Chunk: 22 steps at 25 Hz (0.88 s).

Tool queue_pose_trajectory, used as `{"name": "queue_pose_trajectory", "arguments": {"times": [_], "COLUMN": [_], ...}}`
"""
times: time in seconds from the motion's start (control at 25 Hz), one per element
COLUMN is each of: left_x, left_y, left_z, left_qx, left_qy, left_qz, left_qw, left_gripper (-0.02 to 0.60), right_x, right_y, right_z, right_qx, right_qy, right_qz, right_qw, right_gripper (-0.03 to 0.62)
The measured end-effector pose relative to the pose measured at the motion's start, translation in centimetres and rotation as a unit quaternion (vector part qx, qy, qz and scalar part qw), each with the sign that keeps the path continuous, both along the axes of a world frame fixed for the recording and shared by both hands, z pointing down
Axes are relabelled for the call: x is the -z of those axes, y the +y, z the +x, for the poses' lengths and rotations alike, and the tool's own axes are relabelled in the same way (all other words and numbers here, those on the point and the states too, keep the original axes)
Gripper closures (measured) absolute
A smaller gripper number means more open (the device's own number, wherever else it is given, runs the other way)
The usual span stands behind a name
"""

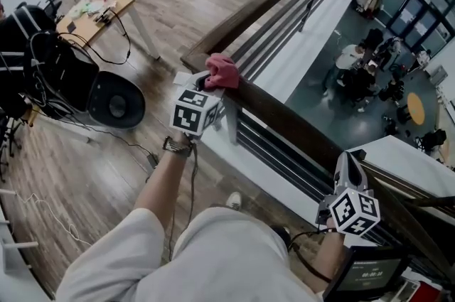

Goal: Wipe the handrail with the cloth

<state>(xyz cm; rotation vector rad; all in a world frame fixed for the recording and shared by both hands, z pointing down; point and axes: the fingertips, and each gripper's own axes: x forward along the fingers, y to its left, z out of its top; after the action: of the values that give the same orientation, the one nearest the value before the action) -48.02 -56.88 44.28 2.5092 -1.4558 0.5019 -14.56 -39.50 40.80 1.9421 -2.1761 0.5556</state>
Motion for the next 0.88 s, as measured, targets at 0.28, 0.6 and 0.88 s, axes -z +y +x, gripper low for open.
{"name": "queue_pose_trajectory", "arguments": {"times": [0.28,0.6,0.88], "left_x": [-0.1,0.0,-0.1], "left_y": [-2.4,-5.3,-6.6], "left_z": [-4.1,-7.9,-9.1], "left_qx": [0.036,0.073,0.088], "left_qy": [0.009,-0.012,-0.018], "left_qz": [-0.005,-0.007,0.002], "left_qw": [0.9993,0.9973,0.9959], "left_gripper": [0.494,0.494,0.494], "right_x": [-0.1,0.3,-0.2], "right_y": [-0.2,-0.6,-0.1], "right_z": [-0.2,-0.1,0.4], "right_qx": [0.000,0.004,0.003], "right_qy": [0.002,0.002,0.010], "right_qz": [-0.006,-0.008,-0.015], "right_qw": [1.000,1.000,1.000], "right_gripper": [0.592,0.592,0.592]}}
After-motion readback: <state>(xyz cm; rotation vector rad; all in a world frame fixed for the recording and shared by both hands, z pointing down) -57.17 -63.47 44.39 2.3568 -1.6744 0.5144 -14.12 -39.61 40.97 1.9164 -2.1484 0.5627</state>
